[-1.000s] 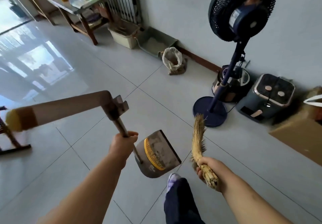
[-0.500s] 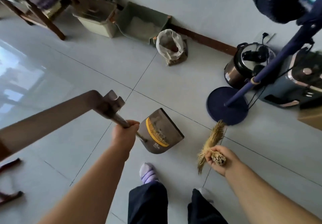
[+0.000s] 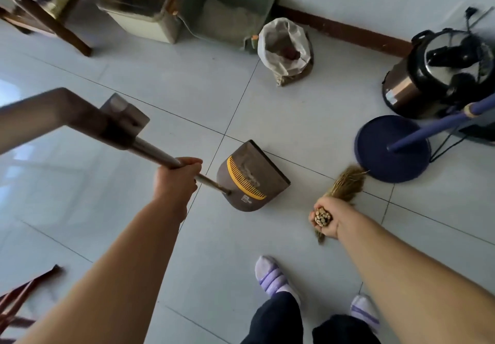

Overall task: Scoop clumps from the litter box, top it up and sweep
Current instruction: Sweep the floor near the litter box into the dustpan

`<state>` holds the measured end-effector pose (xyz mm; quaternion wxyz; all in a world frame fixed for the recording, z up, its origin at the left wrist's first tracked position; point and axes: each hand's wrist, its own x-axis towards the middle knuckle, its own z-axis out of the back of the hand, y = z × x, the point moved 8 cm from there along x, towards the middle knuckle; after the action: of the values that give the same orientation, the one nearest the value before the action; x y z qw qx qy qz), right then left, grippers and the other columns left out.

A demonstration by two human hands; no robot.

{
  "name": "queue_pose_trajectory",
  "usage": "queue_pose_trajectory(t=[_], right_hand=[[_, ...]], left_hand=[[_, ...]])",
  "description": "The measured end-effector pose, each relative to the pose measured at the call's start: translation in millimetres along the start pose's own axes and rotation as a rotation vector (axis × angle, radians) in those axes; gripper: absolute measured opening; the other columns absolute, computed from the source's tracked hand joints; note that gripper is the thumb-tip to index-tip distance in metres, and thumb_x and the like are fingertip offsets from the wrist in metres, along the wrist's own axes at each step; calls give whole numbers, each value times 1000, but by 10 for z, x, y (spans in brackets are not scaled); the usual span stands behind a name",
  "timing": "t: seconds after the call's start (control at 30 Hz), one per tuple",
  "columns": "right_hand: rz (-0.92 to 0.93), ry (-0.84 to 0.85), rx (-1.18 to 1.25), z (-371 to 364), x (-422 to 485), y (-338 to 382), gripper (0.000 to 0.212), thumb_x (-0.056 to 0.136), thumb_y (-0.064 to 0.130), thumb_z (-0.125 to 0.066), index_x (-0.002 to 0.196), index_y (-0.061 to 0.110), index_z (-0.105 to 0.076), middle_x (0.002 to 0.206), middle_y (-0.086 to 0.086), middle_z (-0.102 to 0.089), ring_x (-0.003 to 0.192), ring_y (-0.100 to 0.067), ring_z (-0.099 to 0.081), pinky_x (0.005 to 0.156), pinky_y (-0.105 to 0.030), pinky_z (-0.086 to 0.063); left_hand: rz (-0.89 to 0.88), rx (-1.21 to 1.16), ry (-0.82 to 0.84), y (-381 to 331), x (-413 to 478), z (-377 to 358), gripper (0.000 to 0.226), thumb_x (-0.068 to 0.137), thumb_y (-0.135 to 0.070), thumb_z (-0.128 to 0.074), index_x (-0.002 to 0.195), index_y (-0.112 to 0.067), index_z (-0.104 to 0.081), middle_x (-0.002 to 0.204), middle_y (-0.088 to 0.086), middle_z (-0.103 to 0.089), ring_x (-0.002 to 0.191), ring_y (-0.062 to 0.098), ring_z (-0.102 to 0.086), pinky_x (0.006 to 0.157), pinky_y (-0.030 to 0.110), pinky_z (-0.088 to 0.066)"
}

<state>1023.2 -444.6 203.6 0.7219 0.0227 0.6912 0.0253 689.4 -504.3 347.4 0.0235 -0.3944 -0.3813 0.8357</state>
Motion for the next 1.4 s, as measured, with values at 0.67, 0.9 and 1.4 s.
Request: queue_pose_trajectory(t=[0.67,0.9,1.4], right_hand=[[-51,176,5,-2379,-117,925,15,91,-1,-38,77,6,-39,68,-10,-42,57,-14,-42,31,-17,-40],[-85,229,-98,-3217,-243,1518,12,92,4,-44,80,6,-43,65,-9,-47,47,-14,-49,31,-17,-40],[132,-118,41,-2784,-268,2122,29,92,1,-33,67,16,-28,55,-7,-31,26,-15,-35,34,-8,-28]], left_hand=[[88,-65,-150,-841,1227,935,20,89,-4,-62,78,-19,-71,75,4,-59,70,21,-51,75,34,-48],[81,-28,-140,-1484,1766,1065,19,88,-4,-62,79,-17,-71,73,4,-59,72,22,-52,77,36,-49],[19,42,-1,-2360,2662,850,18,88,-5,-62,82,-19,-72,72,1,-57,64,17,-47,65,29,-44]])
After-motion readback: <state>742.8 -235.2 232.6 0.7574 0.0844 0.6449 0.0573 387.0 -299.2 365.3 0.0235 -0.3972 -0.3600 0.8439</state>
